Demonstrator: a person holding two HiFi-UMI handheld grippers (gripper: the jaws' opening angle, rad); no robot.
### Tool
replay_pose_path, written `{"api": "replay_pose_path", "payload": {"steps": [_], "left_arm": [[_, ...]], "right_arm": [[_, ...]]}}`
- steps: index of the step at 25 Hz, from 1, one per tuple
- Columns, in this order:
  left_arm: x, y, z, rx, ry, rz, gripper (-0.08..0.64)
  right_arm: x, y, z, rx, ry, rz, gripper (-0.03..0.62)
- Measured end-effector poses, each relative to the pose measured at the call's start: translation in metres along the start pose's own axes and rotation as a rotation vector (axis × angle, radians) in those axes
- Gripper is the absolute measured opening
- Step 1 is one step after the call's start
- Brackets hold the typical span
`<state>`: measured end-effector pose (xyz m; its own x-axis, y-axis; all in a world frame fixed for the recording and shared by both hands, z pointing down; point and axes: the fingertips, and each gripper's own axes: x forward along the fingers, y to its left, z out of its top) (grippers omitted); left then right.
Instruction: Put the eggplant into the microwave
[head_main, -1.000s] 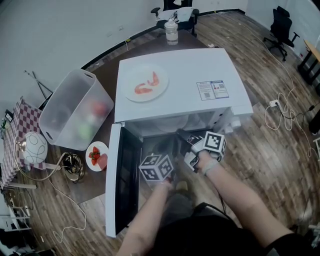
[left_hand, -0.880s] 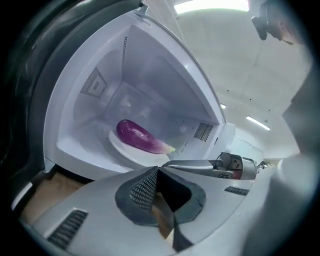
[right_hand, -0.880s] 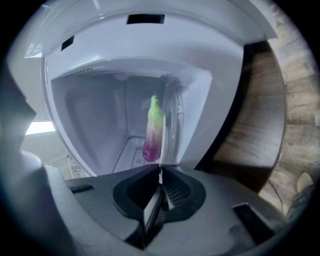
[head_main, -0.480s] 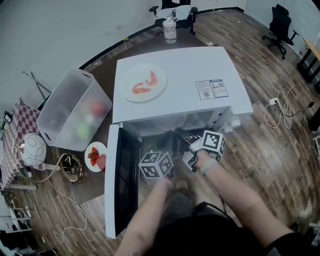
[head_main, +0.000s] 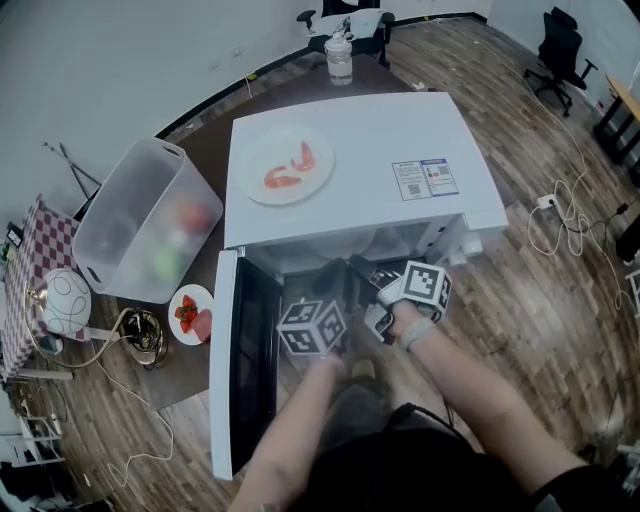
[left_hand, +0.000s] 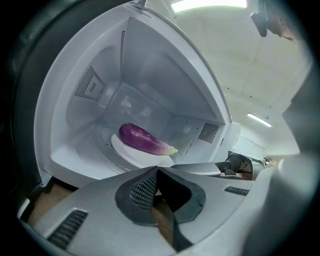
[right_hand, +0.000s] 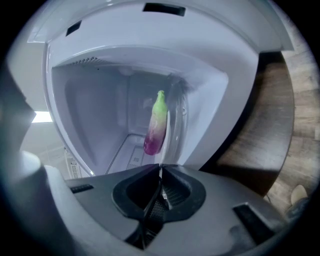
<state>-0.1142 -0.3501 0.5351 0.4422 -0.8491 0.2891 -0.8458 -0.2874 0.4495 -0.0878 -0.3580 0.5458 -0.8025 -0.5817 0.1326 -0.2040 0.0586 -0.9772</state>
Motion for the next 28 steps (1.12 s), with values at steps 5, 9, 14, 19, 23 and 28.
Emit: {"api": "replay_pose_path", "payload": {"steps": [5, 9, 14, 19, 23, 28], "left_arm": [[0.004, -0.002, 0.001, -0.015, -0.003, -0.003, -0.002], [0.006, -0.001, 0.001, -0.004, 0.006, 0.003, -0.002], [0.006, -0.004, -0.001, 0.008, 0.014, -0.002, -0.002], [-0.001, -0.008, -0.007, 0.031, 0.011, -0.007, -0.002], [-0.012, -0.009, -0.010, 0.041, -0.007, 0.010, -0.002], [-0.029, -0.013, -0.008, 0.062, -0.034, 0.029, -0.002]], "right_arm": [[-0.006, 0.002, -0.003, -0.027, 0.016, 0.023, 0.021], [-0.011, 0.002, -0.004, -0.046, 0.018, 0.017, 0.021], [-0.019, 0.000, 0.002, -0.168, 0.013, -0.018, 0.003], [-0.027, 0.000, 0.000, -0.210, -0.004, -0.048, 0.002], [-0.035, 0.017, 0.003, -0.428, -0.039, -0.025, 0.002], [-0.042, 0.033, -0.016, -0.610, 0.026, 0.033, 0.002]]}}
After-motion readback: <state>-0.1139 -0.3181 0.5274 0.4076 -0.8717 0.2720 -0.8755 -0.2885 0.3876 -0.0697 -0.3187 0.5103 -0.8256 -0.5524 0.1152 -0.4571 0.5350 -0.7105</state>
